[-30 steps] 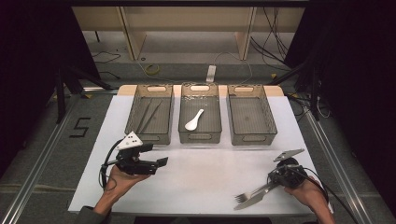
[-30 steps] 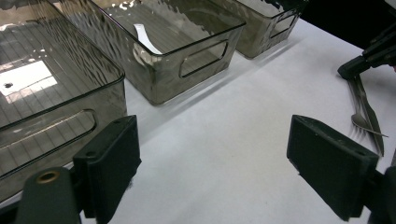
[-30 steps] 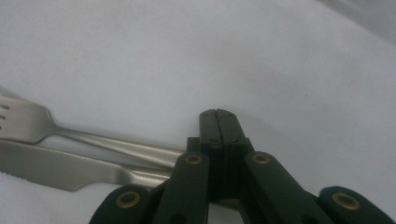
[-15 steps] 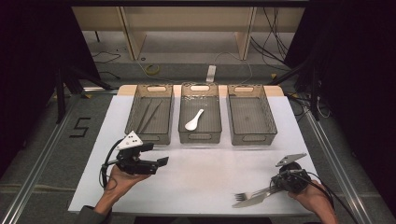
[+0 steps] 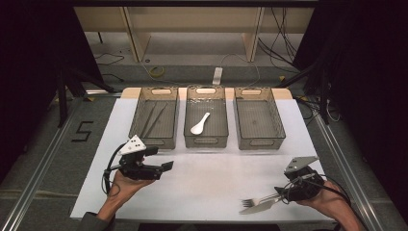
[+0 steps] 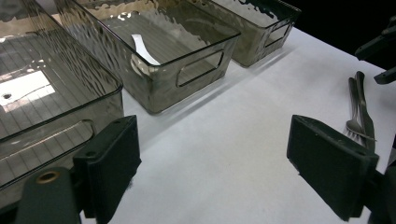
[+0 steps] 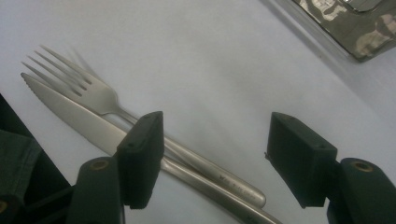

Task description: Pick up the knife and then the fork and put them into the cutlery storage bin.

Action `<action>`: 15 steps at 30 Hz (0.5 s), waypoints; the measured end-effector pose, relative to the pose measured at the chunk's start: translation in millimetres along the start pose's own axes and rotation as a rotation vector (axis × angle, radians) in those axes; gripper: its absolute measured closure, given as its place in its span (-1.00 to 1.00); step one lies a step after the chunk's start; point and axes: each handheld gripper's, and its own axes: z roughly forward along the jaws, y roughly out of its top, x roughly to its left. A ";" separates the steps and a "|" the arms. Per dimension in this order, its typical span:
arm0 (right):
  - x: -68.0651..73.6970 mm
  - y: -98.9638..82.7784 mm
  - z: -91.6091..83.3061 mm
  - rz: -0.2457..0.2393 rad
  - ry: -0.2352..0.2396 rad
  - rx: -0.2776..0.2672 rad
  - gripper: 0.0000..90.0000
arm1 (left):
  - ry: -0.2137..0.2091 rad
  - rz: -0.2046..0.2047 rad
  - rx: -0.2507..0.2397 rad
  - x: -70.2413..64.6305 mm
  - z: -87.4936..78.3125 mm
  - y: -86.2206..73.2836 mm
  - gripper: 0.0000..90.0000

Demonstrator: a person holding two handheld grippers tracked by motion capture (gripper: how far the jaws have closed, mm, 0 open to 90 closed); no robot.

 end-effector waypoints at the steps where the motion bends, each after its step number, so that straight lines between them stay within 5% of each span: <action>1: 0.1 0.0 0.5 -0.003 0.001 0.004 -0.20 | -0.002 -0.001 -0.003 -0.1 -0.3 0.1 -0.63; 15: 0.7 -5.2 12.7 -0.049 0.018 0.093 -0.27 | -0.005 0.000 -0.013 0.2 -1.3 0.4 -0.63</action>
